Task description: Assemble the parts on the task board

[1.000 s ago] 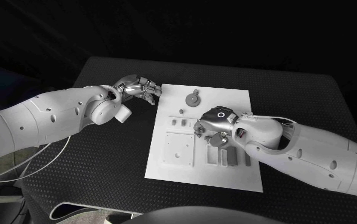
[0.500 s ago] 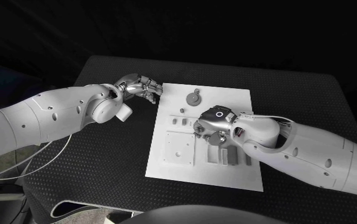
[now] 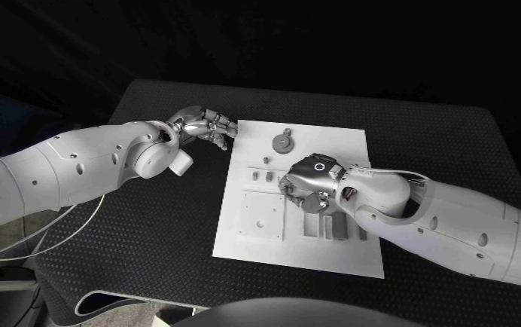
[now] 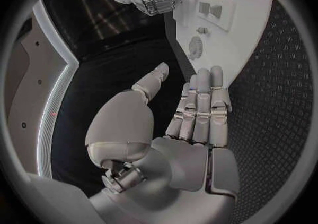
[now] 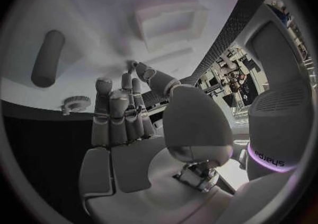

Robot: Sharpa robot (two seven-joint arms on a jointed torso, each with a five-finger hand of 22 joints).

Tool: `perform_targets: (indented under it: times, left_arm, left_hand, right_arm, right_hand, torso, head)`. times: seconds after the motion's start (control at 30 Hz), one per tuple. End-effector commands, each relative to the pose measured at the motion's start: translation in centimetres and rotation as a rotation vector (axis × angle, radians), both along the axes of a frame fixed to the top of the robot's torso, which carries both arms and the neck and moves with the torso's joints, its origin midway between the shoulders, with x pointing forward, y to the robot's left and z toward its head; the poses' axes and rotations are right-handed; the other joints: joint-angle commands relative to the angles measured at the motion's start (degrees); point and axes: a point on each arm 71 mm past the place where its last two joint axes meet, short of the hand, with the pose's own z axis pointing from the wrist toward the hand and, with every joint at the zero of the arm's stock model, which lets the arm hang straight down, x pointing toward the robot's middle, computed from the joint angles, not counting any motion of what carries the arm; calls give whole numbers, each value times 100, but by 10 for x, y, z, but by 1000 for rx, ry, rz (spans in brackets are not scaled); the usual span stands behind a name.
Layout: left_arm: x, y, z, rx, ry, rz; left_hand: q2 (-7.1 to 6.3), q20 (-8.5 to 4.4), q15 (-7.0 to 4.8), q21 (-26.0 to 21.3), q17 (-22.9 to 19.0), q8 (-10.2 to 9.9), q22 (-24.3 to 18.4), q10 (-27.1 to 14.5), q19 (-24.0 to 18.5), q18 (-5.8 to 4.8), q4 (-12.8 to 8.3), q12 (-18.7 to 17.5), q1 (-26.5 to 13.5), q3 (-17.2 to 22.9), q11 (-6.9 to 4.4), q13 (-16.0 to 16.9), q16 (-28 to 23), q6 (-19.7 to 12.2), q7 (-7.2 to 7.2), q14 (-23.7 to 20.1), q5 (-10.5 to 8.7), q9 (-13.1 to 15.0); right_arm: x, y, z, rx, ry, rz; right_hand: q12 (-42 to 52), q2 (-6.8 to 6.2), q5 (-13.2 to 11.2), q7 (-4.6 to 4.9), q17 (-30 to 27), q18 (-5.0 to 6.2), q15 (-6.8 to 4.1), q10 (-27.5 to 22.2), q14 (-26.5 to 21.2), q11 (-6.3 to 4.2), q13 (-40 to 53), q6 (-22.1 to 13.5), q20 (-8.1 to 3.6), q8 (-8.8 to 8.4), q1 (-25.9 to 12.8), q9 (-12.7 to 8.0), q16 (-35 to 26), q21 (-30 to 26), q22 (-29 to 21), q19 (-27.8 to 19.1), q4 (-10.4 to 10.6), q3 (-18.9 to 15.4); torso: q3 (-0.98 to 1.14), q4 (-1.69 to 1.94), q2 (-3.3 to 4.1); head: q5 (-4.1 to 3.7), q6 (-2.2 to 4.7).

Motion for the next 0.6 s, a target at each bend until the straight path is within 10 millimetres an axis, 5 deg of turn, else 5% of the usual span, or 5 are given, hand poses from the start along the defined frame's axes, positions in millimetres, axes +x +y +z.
perform_targets:
  times: [0.03,0.6]
  left_arm:
    - [0,-2,1,-4,-10,-7]
    - [0,-2,1,-4,-8,-7]
  left_hand:
    - [25,10,12,-2,9,15,-6,-48,5,71,-19,-11,37,-7,1,-10,12,6,44,28,-19,-10]
    - [26,11,13,-2,9,17,-6,-49,6,71,-17,-11,35,-8,1,-11,12,5,46,29,-19,-11]
  right_arm:
    - [-1,1,-1,1,12,7]
    - [0,-3,-10,-54,33,1]
  right_hand:
    - [33,35,-1,4,-5,79,-3,50,26,9,-10,32,-3,22,33,-10,31,9,78,25,-4,3]
    - [46,61,-1,-26,-33,79,-20,114,5,-9,-30,119,2,81,26,-21,20,-14,76,5,-1,-3]
  torso:
    - [0,-9,1]
    - [-7,-1,1]
  head:
    - [4,-1]
    - [-17,-29]
